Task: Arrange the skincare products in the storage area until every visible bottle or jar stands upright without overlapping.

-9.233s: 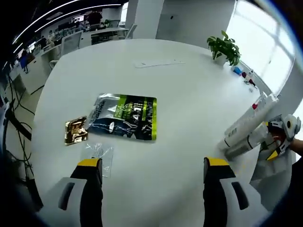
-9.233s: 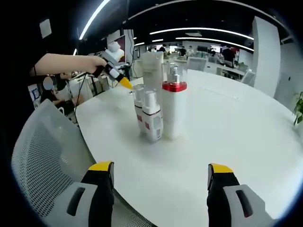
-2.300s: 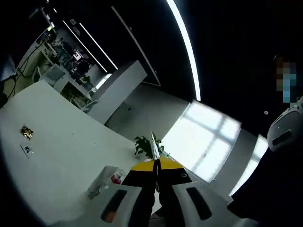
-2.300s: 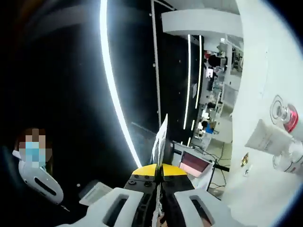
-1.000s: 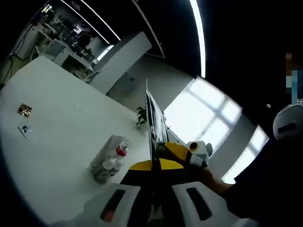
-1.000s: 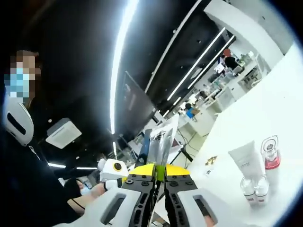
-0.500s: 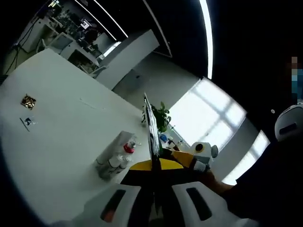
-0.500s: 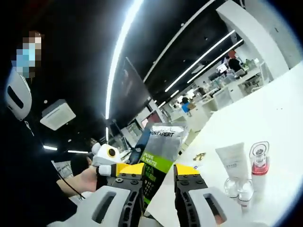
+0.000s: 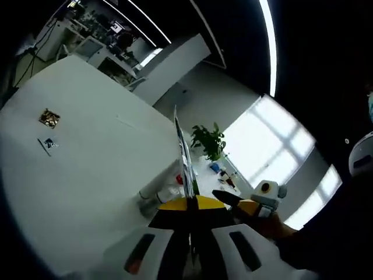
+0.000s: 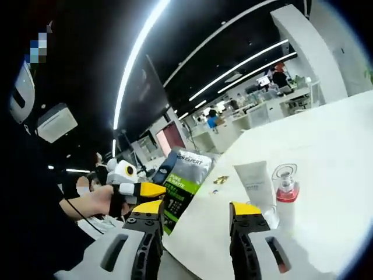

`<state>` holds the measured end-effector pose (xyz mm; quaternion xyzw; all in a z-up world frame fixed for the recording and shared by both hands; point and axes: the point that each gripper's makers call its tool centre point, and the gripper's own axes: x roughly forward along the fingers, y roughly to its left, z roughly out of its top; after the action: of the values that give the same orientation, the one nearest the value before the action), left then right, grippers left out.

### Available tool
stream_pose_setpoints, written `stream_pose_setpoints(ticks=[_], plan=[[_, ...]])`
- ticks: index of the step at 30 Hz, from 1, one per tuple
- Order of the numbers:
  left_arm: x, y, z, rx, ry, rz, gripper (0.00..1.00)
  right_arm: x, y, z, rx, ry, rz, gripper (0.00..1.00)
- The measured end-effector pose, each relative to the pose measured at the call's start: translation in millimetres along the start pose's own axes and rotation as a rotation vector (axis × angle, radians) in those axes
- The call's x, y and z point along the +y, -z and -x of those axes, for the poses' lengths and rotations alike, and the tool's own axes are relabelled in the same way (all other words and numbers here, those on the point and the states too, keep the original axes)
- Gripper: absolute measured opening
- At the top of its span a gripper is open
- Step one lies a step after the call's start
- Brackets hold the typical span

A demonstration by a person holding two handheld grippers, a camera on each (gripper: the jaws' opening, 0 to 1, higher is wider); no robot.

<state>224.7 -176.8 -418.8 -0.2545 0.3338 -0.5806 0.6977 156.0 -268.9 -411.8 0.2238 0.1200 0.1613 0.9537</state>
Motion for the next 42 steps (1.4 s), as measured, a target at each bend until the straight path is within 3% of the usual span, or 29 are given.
stream_pose_setpoints(ticks=[6, 11, 25, 31, 38, 42], plan=[[29.2, 0.0, -3, 0.022, -0.045, 0.011, 0.0, -15, 7.0, 10, 0.009, 0.041, 0.002, 0.49], [49.5, 8.9, -10, 0.052, -0.08, 0.039, 0.0, -24, 13.4, 17, 0.016, 0.071, 0.009, 0.53], [87.9, 25.3, -33, 0.122, -0.144, 0.059, 0.0, -50, 21.5, 38, 0.003, 0.15, -0.016, 0.56], [104.0, 38.2, -44, 0.148, -0.164, 0.093, 0.0, -62, 20.3, 41, -0.007, 0.196, 0.006, 0.57], [116.8, 54.8, -57, 0.169, -0.194, 0.131, 0.0, -65, 27.5, 40, 0.017, 0.198, 0.025, 0.63], [133.6, 64.3, -66, 0.194, -0.237, 0.172, 0.0, -65, 27.8, 40, 0.012, 0.201, 0.022, 0.65]])
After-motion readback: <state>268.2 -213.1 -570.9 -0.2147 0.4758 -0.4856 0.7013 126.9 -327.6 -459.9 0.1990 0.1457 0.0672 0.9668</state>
